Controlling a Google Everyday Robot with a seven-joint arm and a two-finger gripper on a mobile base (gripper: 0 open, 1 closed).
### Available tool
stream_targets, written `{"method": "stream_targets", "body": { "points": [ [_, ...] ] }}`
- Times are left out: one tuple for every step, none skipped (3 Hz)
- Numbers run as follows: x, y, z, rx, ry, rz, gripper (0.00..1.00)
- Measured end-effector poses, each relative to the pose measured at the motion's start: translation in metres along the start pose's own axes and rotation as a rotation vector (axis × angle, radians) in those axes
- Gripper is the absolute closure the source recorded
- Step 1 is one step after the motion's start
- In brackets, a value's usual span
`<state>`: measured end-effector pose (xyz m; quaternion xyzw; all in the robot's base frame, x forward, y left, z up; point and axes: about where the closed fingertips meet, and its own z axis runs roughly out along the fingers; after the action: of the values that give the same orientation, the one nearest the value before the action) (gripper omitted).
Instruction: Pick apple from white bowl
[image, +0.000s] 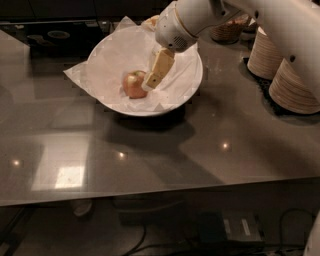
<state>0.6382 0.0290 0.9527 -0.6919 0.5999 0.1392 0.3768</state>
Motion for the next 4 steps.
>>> {"method": "stream_targets", "body": {
  "points": [
    [0.006, 0.000, 0.004, -0.005, -0.016, 0.024, 0.00],
    [0.010, -0.001, 0.006, -0.005, -0.023, 0.034, 0.13],
    [0.014, -0.002, 0.008, -0.004, -0.026, 0.044, 0.30],
    [0.023, -0.002, 0.011, -0.003, -0.031, 0.065, 0.37]
  ]
}}
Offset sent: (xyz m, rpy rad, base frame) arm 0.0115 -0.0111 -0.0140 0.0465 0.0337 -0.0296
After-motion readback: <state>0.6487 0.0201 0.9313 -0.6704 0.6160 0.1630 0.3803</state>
